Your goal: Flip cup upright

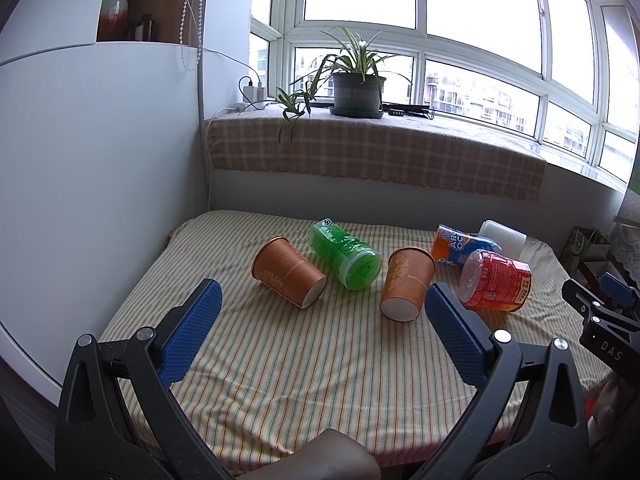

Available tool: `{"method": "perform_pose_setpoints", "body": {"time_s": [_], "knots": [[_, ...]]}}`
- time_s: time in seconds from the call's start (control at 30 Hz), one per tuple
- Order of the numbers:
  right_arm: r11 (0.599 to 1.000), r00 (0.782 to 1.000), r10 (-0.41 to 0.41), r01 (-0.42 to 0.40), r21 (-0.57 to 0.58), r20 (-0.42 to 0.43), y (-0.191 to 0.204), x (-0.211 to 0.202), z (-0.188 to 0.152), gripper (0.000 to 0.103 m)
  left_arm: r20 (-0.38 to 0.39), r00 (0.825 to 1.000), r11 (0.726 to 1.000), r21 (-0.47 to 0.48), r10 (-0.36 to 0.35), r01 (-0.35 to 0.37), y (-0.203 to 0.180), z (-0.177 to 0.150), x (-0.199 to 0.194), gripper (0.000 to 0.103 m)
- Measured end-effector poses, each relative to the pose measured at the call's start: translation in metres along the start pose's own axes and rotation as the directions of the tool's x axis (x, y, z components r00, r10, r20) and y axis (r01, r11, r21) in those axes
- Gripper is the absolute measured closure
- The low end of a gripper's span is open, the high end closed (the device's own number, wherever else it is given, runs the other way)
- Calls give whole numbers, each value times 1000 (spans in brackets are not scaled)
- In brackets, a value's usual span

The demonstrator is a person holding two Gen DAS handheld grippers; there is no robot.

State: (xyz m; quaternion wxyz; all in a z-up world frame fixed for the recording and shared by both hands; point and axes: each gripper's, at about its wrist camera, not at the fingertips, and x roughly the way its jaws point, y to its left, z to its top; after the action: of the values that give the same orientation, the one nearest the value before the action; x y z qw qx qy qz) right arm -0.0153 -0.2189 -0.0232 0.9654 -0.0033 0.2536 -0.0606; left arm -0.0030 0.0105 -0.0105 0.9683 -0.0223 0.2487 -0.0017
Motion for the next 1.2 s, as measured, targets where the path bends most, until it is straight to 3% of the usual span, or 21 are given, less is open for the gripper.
{"method": "perform_pose_setpoints", "body": {"time_s": [0.4,0.7,1.03,1.2], "knots": [[999,999,31,-31,-30,-19,17,12,7,23,-29,999,999,-19,27,-28,14,1,7,0],[985,988,146,-150,-84,-43,46,40,24,23,-81,995,997,-55,58,-62,37,-8,15,0],[943,944,276,-302,-142,-179,96,102,47,23,-135,988,992,-90,73,-86,66,-19,18,0],[920,907,315,-364,-145,-280,120,142,54,23,-150,985,989,-105,86,-102,76,-24,19,0]]}}
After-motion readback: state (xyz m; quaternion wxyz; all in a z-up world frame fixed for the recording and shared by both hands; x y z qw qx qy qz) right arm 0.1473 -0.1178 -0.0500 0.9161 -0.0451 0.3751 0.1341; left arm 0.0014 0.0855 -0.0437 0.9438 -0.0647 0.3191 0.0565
